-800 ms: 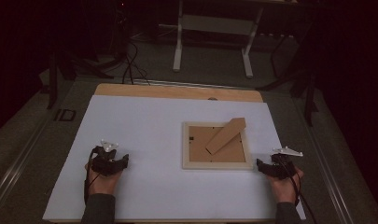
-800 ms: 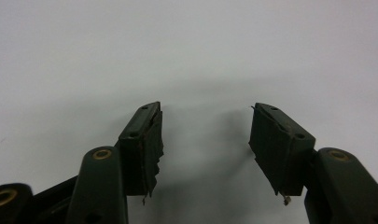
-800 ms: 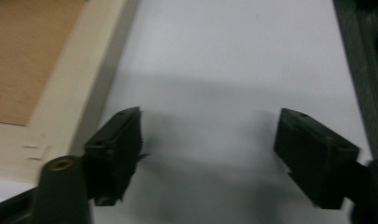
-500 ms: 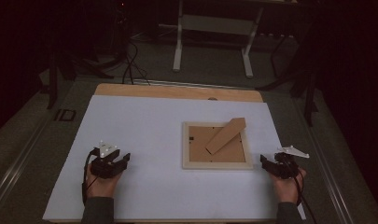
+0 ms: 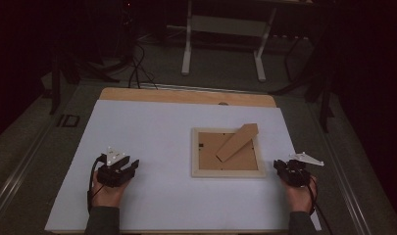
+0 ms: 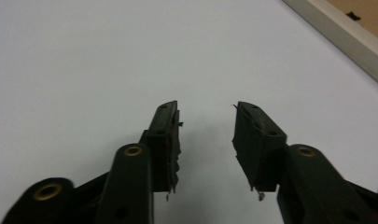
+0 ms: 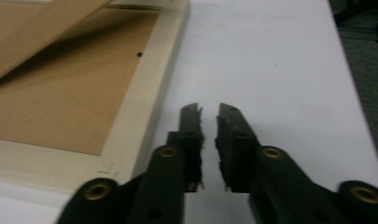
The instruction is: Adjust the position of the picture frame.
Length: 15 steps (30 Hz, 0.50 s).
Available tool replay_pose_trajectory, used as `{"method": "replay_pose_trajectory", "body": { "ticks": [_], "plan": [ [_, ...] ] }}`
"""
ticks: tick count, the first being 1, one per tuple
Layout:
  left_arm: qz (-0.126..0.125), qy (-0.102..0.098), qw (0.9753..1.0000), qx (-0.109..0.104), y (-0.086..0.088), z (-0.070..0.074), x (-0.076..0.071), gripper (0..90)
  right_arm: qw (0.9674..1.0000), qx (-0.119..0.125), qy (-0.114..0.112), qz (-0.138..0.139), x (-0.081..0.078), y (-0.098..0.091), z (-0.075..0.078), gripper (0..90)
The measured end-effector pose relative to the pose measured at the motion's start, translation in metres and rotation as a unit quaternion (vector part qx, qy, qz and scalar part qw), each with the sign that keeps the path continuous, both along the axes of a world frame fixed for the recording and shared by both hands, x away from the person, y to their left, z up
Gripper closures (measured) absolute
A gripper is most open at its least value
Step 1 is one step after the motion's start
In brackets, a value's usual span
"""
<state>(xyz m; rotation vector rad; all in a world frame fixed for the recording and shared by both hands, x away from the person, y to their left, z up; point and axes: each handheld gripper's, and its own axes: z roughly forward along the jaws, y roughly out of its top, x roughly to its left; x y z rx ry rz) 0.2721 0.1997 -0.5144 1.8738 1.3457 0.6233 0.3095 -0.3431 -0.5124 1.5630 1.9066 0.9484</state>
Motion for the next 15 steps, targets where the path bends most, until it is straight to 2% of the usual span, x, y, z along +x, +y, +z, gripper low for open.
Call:
{"method": "replay_pose_trajectory", "body": {
  "ticks": [4,9,15],
  "plan": [
    [-0.01,0.005,0.9998,0.015,-0.004,-0.001,0.003,68.7,0.9999,0.008,0.0,0.008,0.001,0.003,-0.003,89.1],
    [-0.03,0.014,0.9989,0.032,-0.008,-0.004,0.004,89.5,0.9998,0.015,0.004,0.009,0.004,0.008,-0.006,89.8],
    [-0.024,0.014,0.9991,0.032,-0.007,-0.003,0.005,90.0,0.9997,0.01,0.014,0.02,0.006,0.016,-0.011,89.8]
  ]
}}
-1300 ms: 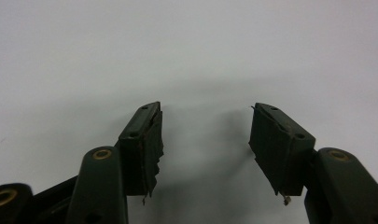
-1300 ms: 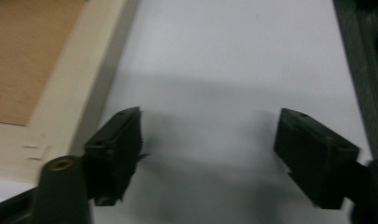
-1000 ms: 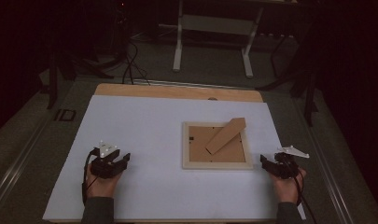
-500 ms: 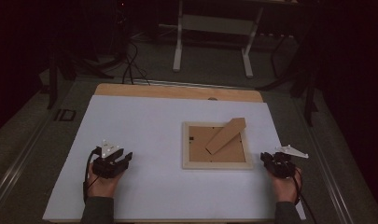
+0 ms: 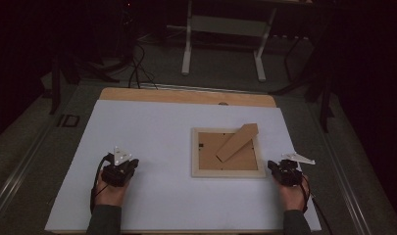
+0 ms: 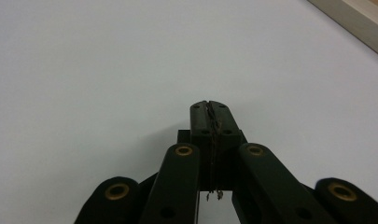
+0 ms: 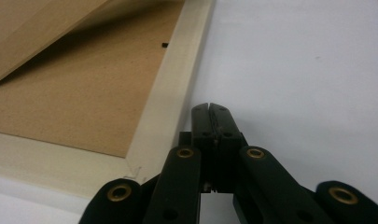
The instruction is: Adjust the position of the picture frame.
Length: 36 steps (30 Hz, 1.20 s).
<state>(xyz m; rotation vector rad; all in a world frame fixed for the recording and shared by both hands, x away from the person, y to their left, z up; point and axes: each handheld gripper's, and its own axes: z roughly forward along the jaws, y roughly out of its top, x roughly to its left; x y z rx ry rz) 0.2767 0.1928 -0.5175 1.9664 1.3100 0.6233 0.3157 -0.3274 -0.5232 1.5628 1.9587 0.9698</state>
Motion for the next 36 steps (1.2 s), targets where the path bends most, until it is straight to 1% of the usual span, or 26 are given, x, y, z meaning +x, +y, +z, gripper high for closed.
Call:
{"method": "replay_pose_trajectory", "body": {
  "ticks": [4,6,10,13,14,18,24,26,29,31,36],
  "plan": [
    [0.01,-0.005,0.9999,-0.006,0.002,0.001,0.0,89.9,1.0,-0.001,0.005,0.007,0.001,0.003,-0.002,89.8],
    [0.01,-0.005,0.9999,-0.008,0.002,0.0,0.001,89.9,0.9999,-0.001,0.007,0.01,0.001,0.004,-0.003,89.8],
    [0.003,-0.007,1.0,-0.005,-0.001,0.0,0.001,89.9,0.9998,0.0,0.013,0.013,0.002,0.005,-0.005,89.8],
    [0.0,-0.006,1.0,-0.003,-0.004,0.0,0.001,90.0,0.9997,0.008,0.016,0.019,0.002,0.006,-0.006,89.9],
    [-0.002,-0.006,1.0,-0.004,-0.004,0.0,0.001,90.0,0.9997,0.005,0.015,0.018,0.002,0.007,-0.007,89.9],
    [-0.007,-0.002,0.9999,-0.014,-0.006,0.0,0.002,89.9,0.9996,0.007,0.02,0.018,0.002,0.006,-0.008,89.9],
    [-0.009,0.001,0.9997,-0.025,-0.006,0.0,0.003,89.9,0.9995,0.013,0.022,0.018,0.001,0.005,-0.008,90.0],
    [-0.016,0.005,0.9995,-0.029,-0.007,0.0,0.003,89.8,0.9994,0.015,0.023,0.021,0.001,0.005,-0.009,90.0],
    [-0.022,0.008,0.9994,-0.026,-0.011,-0.001,0.003,89.6,0.9992,0.017,0.024,0.026,0.0,0.005,-0.009,90.0],
    [-0.028,0.009,0.9993,-0.021,-0.013,-0.001,0.003,89.5,0.9991,0.016,0.024,0.029,0.0,0.006,-0.009,90.0],
    [-0.028,0.008,0.9994,-0.016,-0.015,-0.002,0.003,87.4,0.9989,0.016,0.025,0.035,-0.001,0.008,-0.009,90.0]
  ]
}}
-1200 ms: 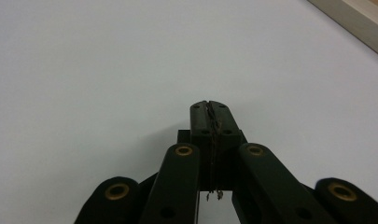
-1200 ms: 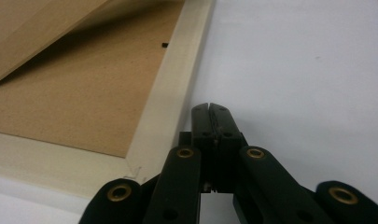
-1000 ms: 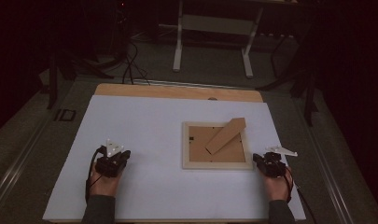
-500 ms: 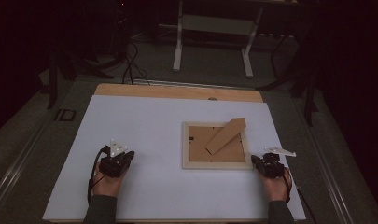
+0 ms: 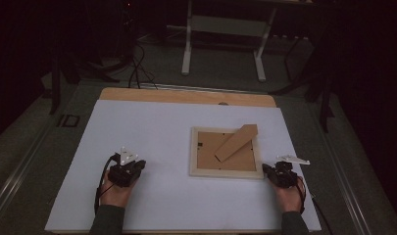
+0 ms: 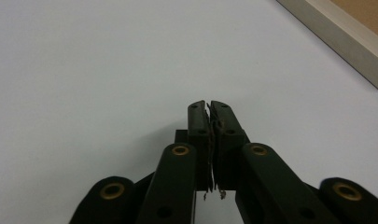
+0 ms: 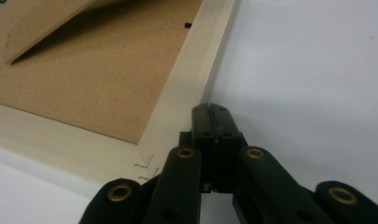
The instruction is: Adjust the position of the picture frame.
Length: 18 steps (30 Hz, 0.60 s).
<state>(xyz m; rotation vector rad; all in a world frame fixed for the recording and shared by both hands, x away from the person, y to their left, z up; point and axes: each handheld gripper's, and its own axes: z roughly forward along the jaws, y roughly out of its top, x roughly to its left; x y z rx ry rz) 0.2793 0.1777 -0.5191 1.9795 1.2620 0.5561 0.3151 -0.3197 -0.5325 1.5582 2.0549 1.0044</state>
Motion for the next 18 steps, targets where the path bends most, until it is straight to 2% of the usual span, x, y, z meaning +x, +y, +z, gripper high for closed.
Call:
{"method": "replay_pose_trajectory", "body": {
  "ticks": [18],
  "plan": [
    [-0.006,0.003,1.0,0.003,-0.002,-0.001,0.001,89.2,0.9989,-0.012,-0.001,0.045,-0.003,0.012,-0.001,90.0]
  ]
}}
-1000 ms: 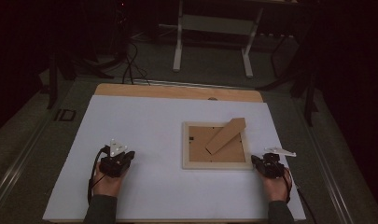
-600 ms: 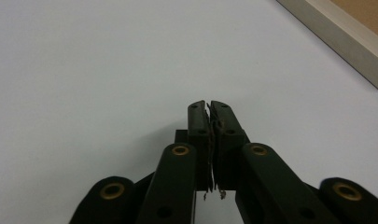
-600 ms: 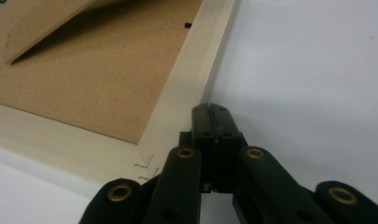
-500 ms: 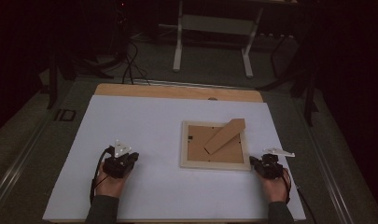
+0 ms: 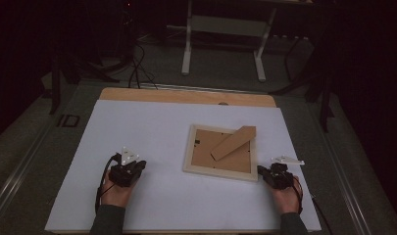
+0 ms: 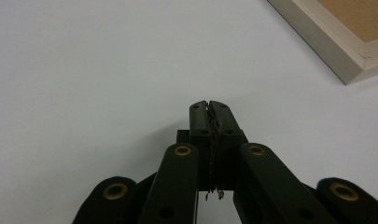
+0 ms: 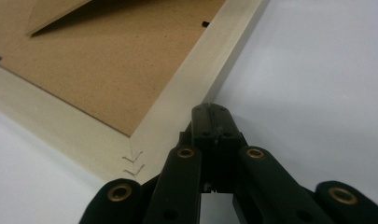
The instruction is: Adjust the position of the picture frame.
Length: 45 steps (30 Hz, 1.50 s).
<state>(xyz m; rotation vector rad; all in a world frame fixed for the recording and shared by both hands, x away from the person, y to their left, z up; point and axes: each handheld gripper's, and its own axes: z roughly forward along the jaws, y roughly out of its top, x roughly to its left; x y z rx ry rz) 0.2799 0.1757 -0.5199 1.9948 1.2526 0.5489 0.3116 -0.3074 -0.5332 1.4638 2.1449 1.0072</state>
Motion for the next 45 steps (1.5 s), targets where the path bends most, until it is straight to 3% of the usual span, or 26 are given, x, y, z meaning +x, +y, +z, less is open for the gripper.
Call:
{"method": "replay_pose_trajectory", "body": {
  "ticks": [21,40,45],
  "plan": [
    [0.0,0.002,0.9999,0.011,-0.001,-0.001,0.001,89.8,0.9975,-0.019,-0.015,0.067,-0.008,0.022,0.003,90.0],
    [-0.002,0.004,0.9999,0.014,-0.003,-0.002,0.002,89.8,0.9913,-0.027,-0.023,0.127,-0.014,0.047,0.004,90.0],
    [-0.004,0.003,0.9999,0.016,-0.004,-0.002,0.002,89.8,0.988,-0.03,-0.026,0.149,-0.016,0.059,0.004,90.0]
  ]
}}
